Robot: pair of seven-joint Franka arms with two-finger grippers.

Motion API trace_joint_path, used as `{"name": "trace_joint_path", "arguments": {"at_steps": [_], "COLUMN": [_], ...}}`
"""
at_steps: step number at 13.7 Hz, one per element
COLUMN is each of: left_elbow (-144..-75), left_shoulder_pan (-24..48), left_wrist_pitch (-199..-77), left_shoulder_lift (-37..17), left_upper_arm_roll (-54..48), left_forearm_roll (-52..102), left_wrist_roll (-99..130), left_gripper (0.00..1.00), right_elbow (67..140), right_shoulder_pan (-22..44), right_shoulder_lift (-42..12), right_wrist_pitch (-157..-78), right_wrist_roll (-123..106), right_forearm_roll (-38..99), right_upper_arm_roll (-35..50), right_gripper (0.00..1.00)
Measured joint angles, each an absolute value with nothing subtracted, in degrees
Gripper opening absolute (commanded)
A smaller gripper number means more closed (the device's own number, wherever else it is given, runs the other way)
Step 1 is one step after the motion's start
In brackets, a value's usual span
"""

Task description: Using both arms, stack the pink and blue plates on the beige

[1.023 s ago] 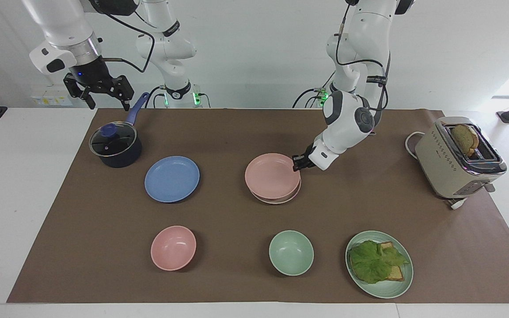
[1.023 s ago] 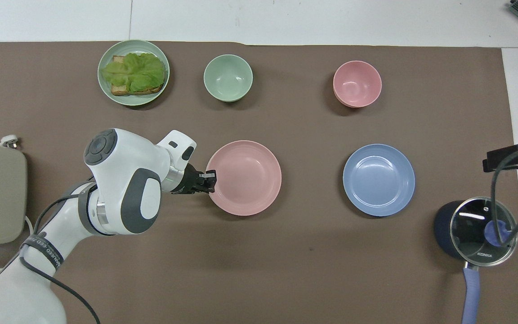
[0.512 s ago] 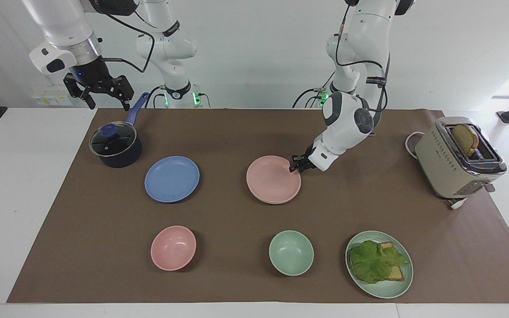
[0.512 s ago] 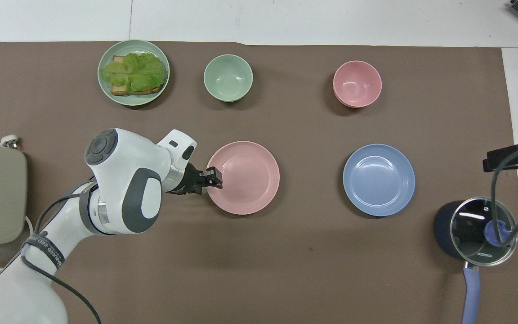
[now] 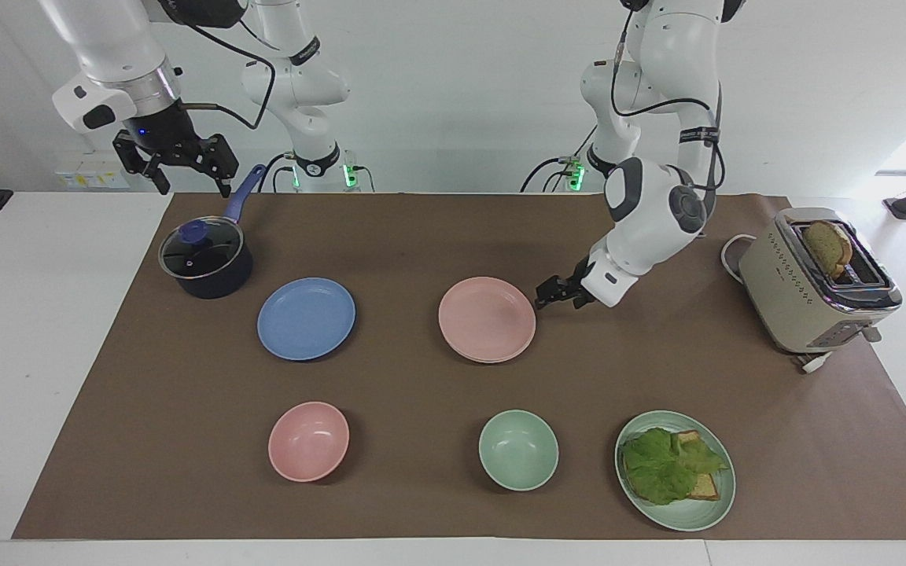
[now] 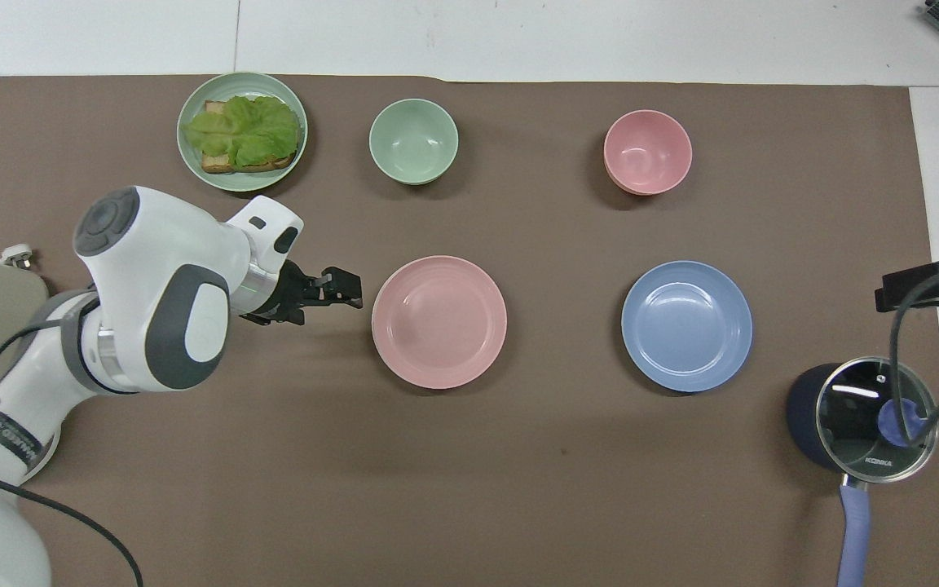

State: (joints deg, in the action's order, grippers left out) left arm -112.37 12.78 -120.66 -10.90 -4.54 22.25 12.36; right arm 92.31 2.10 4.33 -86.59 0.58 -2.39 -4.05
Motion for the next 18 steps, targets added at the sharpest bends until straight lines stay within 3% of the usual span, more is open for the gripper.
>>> {"name": "trace_joint_path", "arguments": {"at_steps": [5, 9, 18], "left_elbow": [-100.0, -90.1, -84.3], "left_shoulder_pan": [3.8, 1.8, 0.4], "left_wrist_pitch": [-105.3, -95.9, -90.3], "left_shoulder_lift": [-8.8, -8.2, -7.7], "left_upper_arm_roll": [-4.2, -4.1, -4.2], "left_forearm_roll": [10.0, 1.2, 0.5], "left_wrist_roll": [11.3, 8.9, 7.7], "left_gripper": [1.0, 1.0, 1.0], "right_elbow": [92.3, 92.3, 92.3], "right_shoulder_pan": [2.1, 2.1, 2.1], "right_shoulder_lift": [4.3, 4.3, 4.3], "right_wrist_pitch": [-86.6, -86.6, -86.6], "right_wrist_roll": [0.6, 0.6, 0.6], "right_forearm_roll": [-2.4, -2.4, -2.4], "right_upper_arm_roll": [-4.1, -4.1, -4.1], "right_gripper": [1.0, 1.0, 1.0]}}
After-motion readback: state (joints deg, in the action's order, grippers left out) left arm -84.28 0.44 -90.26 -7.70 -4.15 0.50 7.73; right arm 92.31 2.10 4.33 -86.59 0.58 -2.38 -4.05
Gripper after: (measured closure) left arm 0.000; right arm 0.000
